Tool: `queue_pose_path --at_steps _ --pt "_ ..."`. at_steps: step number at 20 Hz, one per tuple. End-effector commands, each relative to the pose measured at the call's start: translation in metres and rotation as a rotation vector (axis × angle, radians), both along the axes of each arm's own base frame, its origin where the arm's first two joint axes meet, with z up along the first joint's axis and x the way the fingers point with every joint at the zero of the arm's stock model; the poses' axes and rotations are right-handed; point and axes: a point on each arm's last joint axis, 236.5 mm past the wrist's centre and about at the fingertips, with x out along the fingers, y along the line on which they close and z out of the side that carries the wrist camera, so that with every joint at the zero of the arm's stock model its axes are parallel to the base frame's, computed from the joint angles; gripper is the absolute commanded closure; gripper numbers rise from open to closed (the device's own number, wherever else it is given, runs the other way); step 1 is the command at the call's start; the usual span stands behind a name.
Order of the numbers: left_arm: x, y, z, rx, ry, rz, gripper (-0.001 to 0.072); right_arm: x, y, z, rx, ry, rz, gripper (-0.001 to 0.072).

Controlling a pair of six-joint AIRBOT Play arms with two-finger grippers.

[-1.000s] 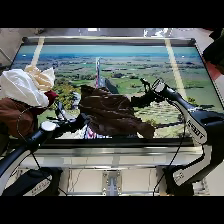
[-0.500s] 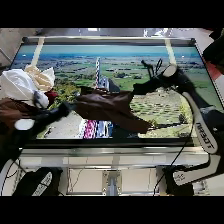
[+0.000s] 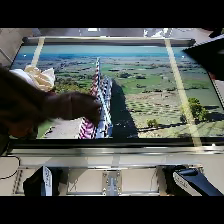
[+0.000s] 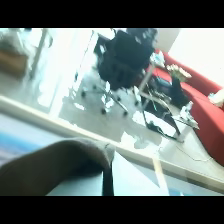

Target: Fold the shirts.

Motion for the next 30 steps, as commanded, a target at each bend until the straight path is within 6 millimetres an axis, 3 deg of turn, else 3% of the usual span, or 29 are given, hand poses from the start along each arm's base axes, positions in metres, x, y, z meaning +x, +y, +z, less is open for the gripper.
queue_pose_path --at_steps 1,4,7,9,10,12,15,17,19,20,21,22,24,26,28,30 --pt "-0.017 -0.037 0.047 0.060 -0.054 -0.103 0.0700 -0.060 -0.003 0.042 0.034 -0.138 0.009 0.0705" --pt "0.000 -0.049 0.023 -0.010 0.047 -0.247 0.0699 -0.034 -0.001 0.023 0.018 -0.066 0.008 0.0704" --pt "0.025 -0.059 -0.003 -0.091 0.151 -0.388 0.0700 0.012 0.004 -0.010 0.004 0.053 0.007 0.0609" --pt "0.045 -0.079 -0.026 -0.123 0.234 -0.511 0.0700 0.045 0.008 -0.030 0.001 0.117 0.003 0.0643" --pt "0.058 -0.095 -0.042 -0.129 0.289 -0.580 0.0700 0.061 0.009 -0.039 0.002 0.139 0.000 0.0703" --pt "0.086 -0.135 -0.084 -0.100 0.411 -0.691 0.0700 0.089 0.012 -0.055 0.012 0.176 -0.011 0.0702" --pt "0.123 -0.213 -0.158 -0.001 0.566 -0.816 0.0699 0.112 0.014 -0.075 0.011 0.224 -0.017 0.0703" --pt "0.133 -0.280 -0.219 0.025 0.683 -0.926 0.0699 0.121 0.014 -0.079 0.015 0.229 -0.026 0.0702" --pt "0.132 -0.334 -0.285 0.037 0.810 -1.006 0.0685 0.126 0.011 -0.081 0.005 0.222 -0.045 0.0702" --pt "0.133 -0.353 -0.316 0.038 0.862 -1.024 0.0578 0.128 0.007 -0.081 -0.004 0.217 -0.059 0.0701" --pt "0.135 -0.362 -0.336 0.029 0.897 -1.027 0.0318 0.131 0.000 -0.083 -0.027 0.209 -0.086 0.0700" --pt "0.140 -0.361 -0.345 0.035 0.900 -1.026 0.0195 0.134 -0.008 -0.086 -0.054 0.207 -0.113 0.0687" --pt "0.163 -0.330 -0.335 0.036 0.860 -0.974 0.0182 0.139 -0.018 -0.091 -0.089 0.208 -0.149 0.0640" --pt "0.190 -0.266 -0.304 -0.012 0.810 -0.862 0.0183 0.139 -0.013 -0.104 -0.088 0.261 -0.132 0.0420" --pt "0.196 -0.189 -0.276 -0.063 0.802 -0.751 0.0184 0.138 0.003 -0.137 -0.088 0.379 -0.065 0.0415" --pt "0.183 -0.115 -0.273 -0.093 0.857 -0.643 0.0184 0.141 0.029 -0.187 -0.088 0.508 -0.002 0.0415"
